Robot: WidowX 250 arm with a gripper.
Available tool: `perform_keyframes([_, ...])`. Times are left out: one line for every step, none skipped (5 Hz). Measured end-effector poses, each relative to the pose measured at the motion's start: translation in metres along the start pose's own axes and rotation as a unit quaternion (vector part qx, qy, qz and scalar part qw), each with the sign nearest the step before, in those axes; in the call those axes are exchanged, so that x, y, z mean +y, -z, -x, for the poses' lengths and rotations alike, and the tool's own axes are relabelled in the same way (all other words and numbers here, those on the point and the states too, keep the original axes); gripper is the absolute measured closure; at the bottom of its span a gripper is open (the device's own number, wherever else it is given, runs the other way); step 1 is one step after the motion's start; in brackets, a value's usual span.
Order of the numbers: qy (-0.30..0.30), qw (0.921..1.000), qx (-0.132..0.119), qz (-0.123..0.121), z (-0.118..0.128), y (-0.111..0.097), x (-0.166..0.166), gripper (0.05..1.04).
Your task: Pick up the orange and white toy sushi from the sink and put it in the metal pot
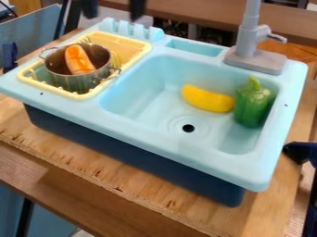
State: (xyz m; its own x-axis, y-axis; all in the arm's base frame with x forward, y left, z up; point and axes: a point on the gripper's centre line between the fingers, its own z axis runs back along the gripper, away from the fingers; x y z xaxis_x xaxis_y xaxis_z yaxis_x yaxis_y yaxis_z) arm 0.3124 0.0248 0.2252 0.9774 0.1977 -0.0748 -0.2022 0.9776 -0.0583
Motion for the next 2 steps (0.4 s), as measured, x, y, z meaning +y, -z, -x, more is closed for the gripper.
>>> perform_keyframes([0.104,0.9939,0.027,-0.025,0.013,0.017,-0.041,0.087])
perform_keyframes([0.18,0.9796,0.061,-0.064,0.018,0.035,-0.069,0.086])
